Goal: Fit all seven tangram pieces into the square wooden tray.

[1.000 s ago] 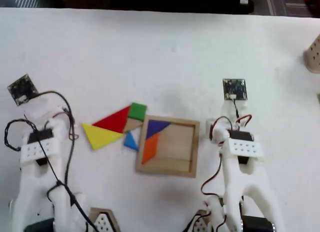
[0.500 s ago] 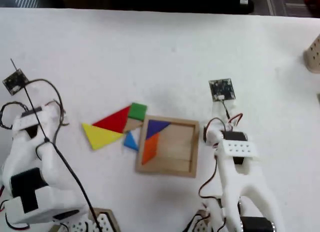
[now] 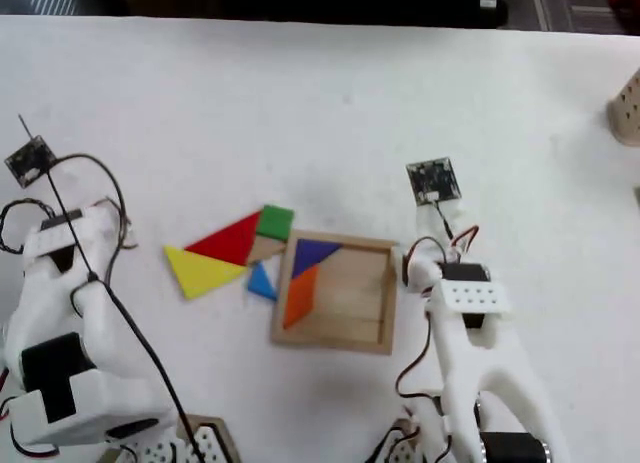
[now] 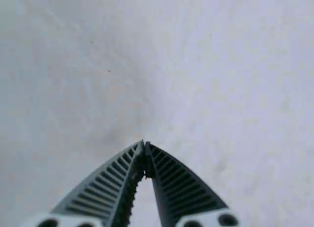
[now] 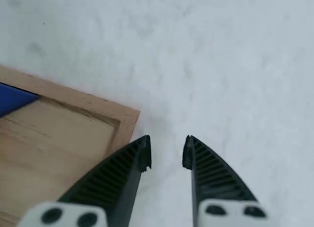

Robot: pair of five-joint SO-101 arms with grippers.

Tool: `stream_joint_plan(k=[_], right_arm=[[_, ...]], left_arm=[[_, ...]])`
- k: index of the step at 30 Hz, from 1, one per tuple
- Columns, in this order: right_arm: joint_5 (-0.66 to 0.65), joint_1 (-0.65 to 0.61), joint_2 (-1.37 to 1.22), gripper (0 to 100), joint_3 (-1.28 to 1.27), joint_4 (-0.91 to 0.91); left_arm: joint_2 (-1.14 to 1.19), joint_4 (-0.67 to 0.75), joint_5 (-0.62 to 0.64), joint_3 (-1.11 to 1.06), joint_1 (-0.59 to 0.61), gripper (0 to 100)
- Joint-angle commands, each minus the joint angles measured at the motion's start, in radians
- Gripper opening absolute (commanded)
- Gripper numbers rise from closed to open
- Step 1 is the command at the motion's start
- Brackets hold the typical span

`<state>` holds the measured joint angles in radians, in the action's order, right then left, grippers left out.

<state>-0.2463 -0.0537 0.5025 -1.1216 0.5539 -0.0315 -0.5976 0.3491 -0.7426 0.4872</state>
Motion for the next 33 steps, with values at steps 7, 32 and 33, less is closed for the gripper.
stream_joint_plan(k=[7, 32, 33], right_arm=[[-0.021, -0.008, 0.005, 11.7, 0.009, -0.019], [0.038, -0.688, -0.01, 12.7, 0.342, 0.131], [0.043, -0.723, -0.031, 14.3, 0.342, 0.125]], left_arm=[[-0.004, -0.002, -0.009, 0.051, 0.013, 2], [0.047, 0.029, 0.006, 0.115, 0.051, 19], [0.07, 0.015, 0.023, 0.137, 0.053, 19]])
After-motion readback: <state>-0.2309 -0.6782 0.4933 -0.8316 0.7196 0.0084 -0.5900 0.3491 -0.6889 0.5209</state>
